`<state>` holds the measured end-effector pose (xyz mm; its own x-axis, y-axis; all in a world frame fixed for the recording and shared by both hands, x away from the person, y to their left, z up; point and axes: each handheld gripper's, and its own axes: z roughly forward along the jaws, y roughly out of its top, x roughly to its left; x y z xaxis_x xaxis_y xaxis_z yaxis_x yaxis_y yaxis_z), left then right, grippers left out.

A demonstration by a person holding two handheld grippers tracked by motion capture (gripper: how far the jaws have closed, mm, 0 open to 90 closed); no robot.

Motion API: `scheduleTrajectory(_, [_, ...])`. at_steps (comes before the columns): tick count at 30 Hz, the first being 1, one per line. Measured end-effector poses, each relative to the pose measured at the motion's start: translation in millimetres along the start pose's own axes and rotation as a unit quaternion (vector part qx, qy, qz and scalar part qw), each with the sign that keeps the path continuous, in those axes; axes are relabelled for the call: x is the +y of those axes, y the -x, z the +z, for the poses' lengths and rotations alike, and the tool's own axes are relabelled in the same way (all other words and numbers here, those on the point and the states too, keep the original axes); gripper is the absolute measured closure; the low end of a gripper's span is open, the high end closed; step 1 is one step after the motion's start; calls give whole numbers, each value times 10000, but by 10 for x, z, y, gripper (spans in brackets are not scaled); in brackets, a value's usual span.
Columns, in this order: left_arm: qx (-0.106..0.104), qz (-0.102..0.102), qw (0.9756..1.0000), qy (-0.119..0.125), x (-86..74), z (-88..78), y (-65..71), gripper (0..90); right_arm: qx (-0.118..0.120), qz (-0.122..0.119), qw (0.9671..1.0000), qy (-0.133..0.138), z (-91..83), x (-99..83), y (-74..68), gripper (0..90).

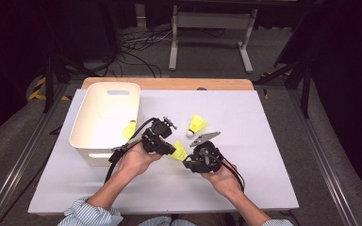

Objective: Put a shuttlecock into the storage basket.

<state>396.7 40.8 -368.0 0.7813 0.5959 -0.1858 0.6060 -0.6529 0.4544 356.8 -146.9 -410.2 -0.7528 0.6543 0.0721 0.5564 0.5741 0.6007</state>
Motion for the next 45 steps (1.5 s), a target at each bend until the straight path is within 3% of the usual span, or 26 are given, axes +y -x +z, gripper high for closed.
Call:
scheduleTrajectory(6, [0,52,10000,-31,-1,3,7,887,11,0,10000,-30,12,1,-7,646])
scheduleTrajectory(21, [-22,164,9998,-76,18,-38,34,900,7,20,10000,21,32,-20,-11,630])
scheduleTrajectory(30, [97,194,9997,-78,64,-97,55,900,-200,134,9994,267,-37,-71,26,416])
scheduleTrajectory(36, [132,206,9997,-81,85,-121,58,900,-339,135,9984,431,-99,-165,79,342])
scheduleTrajectory(45, [204,211,9996,-29,110,-214,45,900,-559,351,9946,804,-249,-349,189,283])
